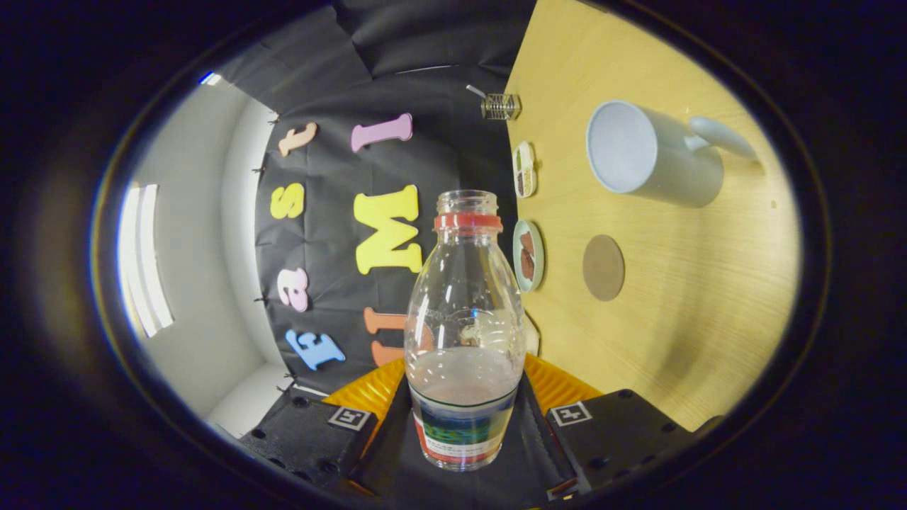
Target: Take the bottle from table, then pour the juice into the cup, finally place the bottle on the coaster
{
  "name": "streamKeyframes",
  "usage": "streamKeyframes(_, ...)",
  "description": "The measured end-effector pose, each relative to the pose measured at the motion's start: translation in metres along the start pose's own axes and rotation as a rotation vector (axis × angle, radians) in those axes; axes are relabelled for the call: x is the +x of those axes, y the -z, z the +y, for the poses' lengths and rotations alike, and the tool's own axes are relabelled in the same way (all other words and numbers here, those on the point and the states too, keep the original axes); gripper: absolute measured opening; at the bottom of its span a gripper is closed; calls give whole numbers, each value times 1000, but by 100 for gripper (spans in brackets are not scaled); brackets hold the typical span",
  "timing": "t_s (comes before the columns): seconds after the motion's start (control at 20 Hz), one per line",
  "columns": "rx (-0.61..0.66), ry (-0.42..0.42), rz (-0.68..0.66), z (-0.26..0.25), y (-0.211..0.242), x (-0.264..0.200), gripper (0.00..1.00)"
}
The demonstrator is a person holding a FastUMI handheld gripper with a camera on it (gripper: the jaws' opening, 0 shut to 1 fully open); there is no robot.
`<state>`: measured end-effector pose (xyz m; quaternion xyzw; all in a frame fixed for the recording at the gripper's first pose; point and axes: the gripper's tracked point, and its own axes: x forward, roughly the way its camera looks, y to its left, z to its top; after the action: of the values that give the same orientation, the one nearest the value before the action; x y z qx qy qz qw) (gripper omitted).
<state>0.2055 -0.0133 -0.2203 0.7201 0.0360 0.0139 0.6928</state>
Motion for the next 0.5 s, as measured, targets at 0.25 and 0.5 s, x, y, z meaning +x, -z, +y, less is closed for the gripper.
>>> streamKeyframes(0.25,58,-4,-10,-6,-7,-2,77)
streamKeyframes(0.5,96,-19,-20,-2,-18,1,77)
